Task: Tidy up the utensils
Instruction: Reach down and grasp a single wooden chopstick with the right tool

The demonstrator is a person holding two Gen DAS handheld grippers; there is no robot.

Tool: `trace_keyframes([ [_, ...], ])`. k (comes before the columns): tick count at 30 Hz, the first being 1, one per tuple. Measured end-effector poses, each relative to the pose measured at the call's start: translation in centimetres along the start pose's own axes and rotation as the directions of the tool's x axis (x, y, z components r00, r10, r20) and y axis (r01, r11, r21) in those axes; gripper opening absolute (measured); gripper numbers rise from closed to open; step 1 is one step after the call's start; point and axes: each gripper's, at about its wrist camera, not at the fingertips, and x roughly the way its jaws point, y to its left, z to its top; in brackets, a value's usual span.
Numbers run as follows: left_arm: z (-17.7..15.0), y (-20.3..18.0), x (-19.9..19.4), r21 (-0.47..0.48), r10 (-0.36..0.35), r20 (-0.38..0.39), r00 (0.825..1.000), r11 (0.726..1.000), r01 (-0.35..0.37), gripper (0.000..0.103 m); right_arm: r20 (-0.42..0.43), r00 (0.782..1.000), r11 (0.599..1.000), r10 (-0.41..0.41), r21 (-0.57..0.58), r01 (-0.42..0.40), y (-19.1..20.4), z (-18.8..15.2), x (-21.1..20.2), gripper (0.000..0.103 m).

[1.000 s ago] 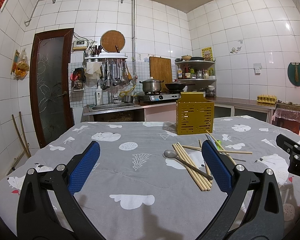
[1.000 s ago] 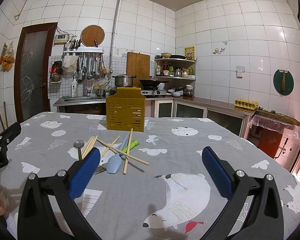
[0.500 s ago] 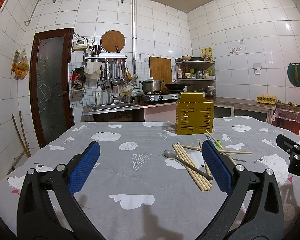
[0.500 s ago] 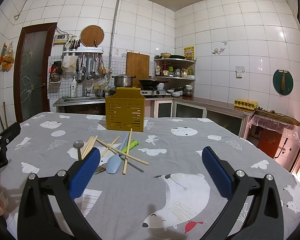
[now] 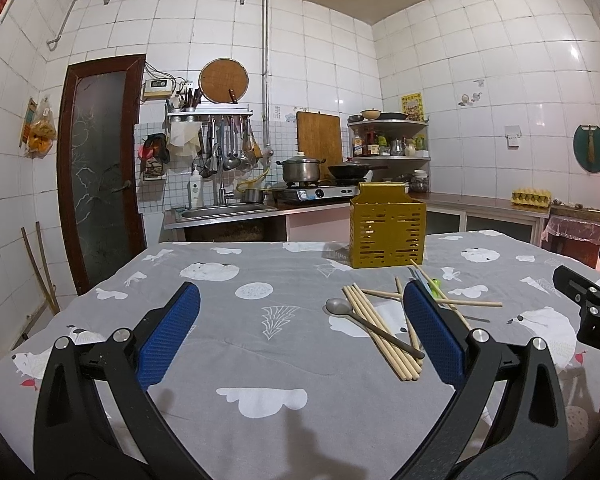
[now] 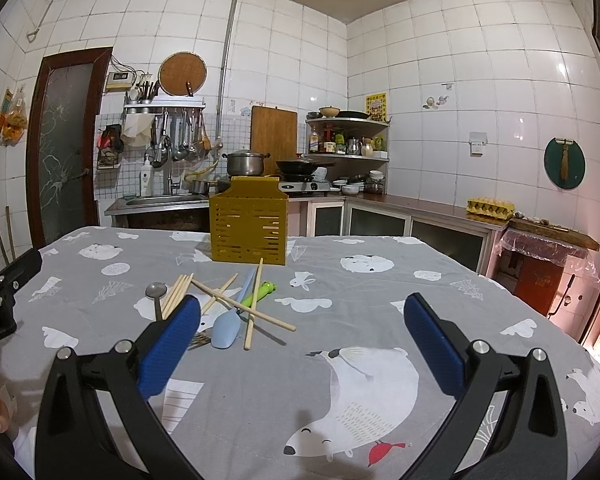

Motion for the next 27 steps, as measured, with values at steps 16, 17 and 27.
trace_keyframes([
  [16,-0.3,0.8,0.9,-0.013,0.042,-0.027,0.999,0.999,-0.042,0.098,-0.038,0.999,0.999,-0.013,0.044,0.014,-0.2,0.2,-0.7,0.099],
  [17,-0.3,0.8,1.0,-0.013,0.043,-0.029,0.999,0.999,-0.043,0.098,-0.055,0.998,0.999,-0.011,0.050,0.014,-0.2,0.2,-0.5,0.099],
  [27,1.8,0.8,3.5,-0.007,0.039,-0.101,0.994,0.999,-0.040,0.098,-0.081,0.996,0.999,-0.040,-0.023,0.038,0.8,1.4,1.4,0.099],
])
